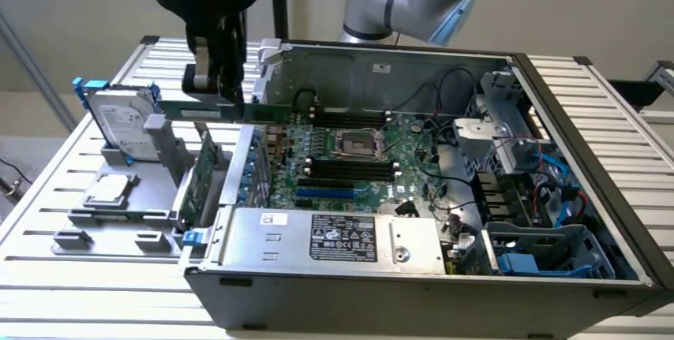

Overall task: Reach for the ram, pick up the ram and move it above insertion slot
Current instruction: 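Pick up the ram and move it above insertion slot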

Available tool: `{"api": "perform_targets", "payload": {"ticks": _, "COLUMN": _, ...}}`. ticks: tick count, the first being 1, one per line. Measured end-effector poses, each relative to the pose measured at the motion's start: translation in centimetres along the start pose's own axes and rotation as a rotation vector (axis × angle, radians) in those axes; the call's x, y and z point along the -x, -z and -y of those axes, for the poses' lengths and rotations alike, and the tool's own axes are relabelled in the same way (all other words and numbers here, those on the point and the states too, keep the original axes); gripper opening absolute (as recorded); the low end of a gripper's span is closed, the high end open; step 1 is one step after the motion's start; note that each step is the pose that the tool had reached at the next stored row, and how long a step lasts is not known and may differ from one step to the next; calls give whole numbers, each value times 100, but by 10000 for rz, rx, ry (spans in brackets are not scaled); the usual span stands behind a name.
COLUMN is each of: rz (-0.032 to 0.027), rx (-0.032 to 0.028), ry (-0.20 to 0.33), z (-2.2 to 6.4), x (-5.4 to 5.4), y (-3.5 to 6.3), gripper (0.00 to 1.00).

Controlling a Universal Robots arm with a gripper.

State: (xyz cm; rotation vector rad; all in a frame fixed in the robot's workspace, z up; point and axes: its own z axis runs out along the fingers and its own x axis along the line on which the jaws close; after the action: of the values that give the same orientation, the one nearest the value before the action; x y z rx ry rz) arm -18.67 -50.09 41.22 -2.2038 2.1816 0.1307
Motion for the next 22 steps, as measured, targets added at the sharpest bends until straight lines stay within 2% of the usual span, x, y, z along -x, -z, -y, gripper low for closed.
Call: {"api": "perform_targets", "payload": {"ticks": 22, "rz": -6, "rx": 0, "ry": -1, "z": 614, "x": 493, "y": -27, "gripper": 14}}
